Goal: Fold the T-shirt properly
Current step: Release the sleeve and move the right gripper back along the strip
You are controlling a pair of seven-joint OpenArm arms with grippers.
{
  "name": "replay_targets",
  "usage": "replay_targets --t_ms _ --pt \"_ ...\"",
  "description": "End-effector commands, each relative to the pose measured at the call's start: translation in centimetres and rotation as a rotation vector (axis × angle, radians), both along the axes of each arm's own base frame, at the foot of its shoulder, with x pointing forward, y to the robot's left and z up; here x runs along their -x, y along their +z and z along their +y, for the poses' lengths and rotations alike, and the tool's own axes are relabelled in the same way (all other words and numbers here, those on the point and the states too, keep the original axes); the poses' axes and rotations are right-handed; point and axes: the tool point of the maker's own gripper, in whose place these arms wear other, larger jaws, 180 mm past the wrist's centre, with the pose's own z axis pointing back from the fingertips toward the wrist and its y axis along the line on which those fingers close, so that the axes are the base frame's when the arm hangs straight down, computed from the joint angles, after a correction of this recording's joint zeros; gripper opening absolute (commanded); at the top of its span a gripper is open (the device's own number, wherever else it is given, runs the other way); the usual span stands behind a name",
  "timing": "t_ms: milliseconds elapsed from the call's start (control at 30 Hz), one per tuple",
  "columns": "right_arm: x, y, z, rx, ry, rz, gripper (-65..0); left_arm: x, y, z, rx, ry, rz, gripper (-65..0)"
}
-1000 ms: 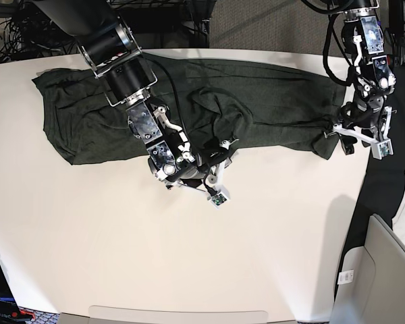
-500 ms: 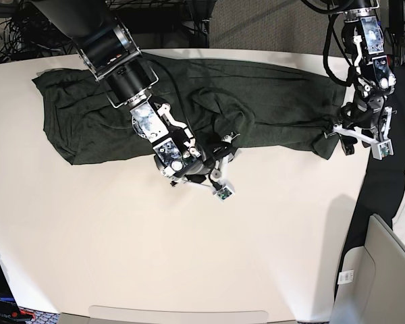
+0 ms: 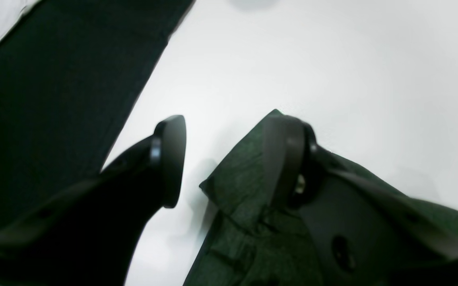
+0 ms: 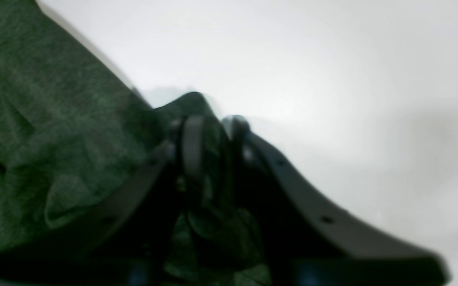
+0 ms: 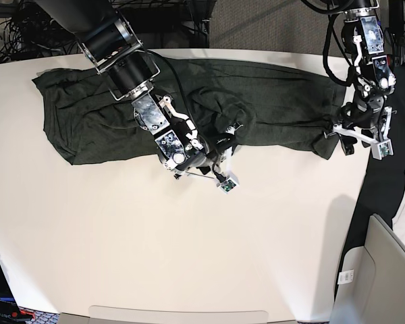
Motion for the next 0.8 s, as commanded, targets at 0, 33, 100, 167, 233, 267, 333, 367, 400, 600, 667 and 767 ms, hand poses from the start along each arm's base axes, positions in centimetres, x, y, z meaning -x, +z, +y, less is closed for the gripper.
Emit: replay_targets --t_ms 0,33,100,167,233,267,333,367,400,600,667,767 --pt "0.3 0.0 -0.1 0.015 0.008 0.021 -64.9 -0.8 1.8 0.6 -0.032 -0.004 -0.054 -34.7" --pt "0.1 0.2 0.1 0.002 0.006 0.008 -65.0 -0.8 1.8 0.6 -0.032 -0.004 -0.054 -34.7" --pt "-0.6 1.1 0.2 -0.034 -0.012 -0.022 -64.3 -0.8 1.8 0.6 -0.032 -0.005 -0.054 -34.7" --pt "-0.6 1.8 0.1 -0.066 -0.034 -0.032 -64.3 -0.8 1.8 0.6 -0.032 -0.005 -0.054 -34.7" --pt "-0.6 3.0 0.5 -0.118 -0.047 -0.050 -64.3 -0.8 1.8 0.6 -0.032 -0.005 -0.054 -34.7" --pt "-0.5 3.5 0.9 -0.146 -0.046 -0.044 -64.3 -0.8 1.8 0.6 -0.032 -0.005 -0.054 -34.7" --pt "0.0 4.3 1.9 -0.217 -0.042 -0.020 -64.3 -0.8 1.8 0.6 -0.032 -0.005 -0.054 -34.7" --pt "0.3 4.6 2.4 -0.252 -0.038 -0.002 -64.3 -0.8 1.8 0.6 -0.032 -0.005 -0.054 -34.7" --pt "0.6 4.9 2.9 -0.287 -0.034 0.020 -64.3 -0.8 1.8 0.6 -0.032 -0.005 -0.054 -34.7" --pt "2.4 5.9 4.9 -0.421 -0.019 0.103 -64.3 -0.8 1.8 0.6 -0.032 -0.005 -0.054 -34.7" --pt "2.6 6.3 5.3 -0.441 -0.013 0.106 -64.3 -0.8 1.8 0.6 -0.032 -0.005 -0.054 -34.7" --pt "4.2 6.2 6.3 -0.446 0.043 0.130 -64.3 -0.8 1.8 0.6 -0.032 -0.005 -0.054 -34.7"
